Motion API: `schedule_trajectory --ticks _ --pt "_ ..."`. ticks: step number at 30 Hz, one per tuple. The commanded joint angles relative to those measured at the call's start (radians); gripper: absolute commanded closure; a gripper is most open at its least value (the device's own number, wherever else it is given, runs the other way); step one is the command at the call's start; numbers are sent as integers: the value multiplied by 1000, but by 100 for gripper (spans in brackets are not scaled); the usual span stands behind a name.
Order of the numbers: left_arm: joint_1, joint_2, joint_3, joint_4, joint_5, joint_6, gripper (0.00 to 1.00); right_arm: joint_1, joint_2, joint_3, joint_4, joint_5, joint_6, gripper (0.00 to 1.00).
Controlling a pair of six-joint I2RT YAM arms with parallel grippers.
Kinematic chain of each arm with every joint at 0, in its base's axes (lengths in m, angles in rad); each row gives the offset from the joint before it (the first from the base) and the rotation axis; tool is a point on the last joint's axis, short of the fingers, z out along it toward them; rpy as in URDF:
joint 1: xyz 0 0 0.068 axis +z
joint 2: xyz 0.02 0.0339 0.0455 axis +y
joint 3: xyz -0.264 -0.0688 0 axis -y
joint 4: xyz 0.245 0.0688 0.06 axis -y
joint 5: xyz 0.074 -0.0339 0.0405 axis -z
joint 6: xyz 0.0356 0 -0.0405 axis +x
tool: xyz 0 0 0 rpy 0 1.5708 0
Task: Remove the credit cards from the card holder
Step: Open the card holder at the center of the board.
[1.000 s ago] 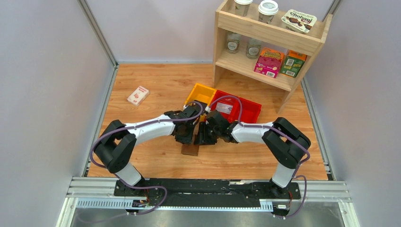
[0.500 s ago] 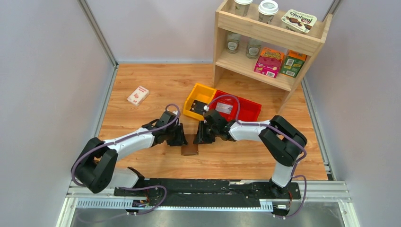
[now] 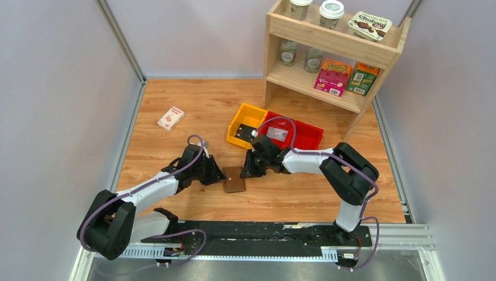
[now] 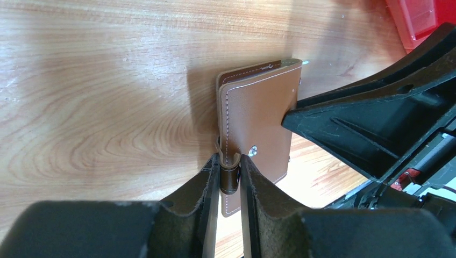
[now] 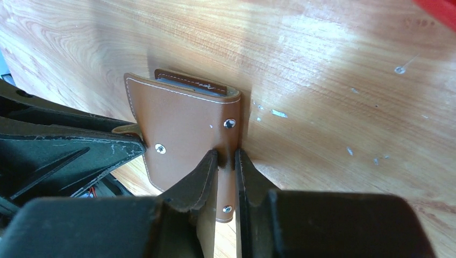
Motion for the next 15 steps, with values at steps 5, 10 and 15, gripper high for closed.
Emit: schedule_trajectory --ticks 5,10,15 --pt "12 -67 5 -90 -66 -12 74 8 -30 34 -196 140 -110 80" --pt "17 -53 8 -95 -64 -14 73 34 -52 101 -276 199 -168 73" --pt "20 -30 5 -69 -37 -9 77 77 -82 186 -384 332 -225 61"
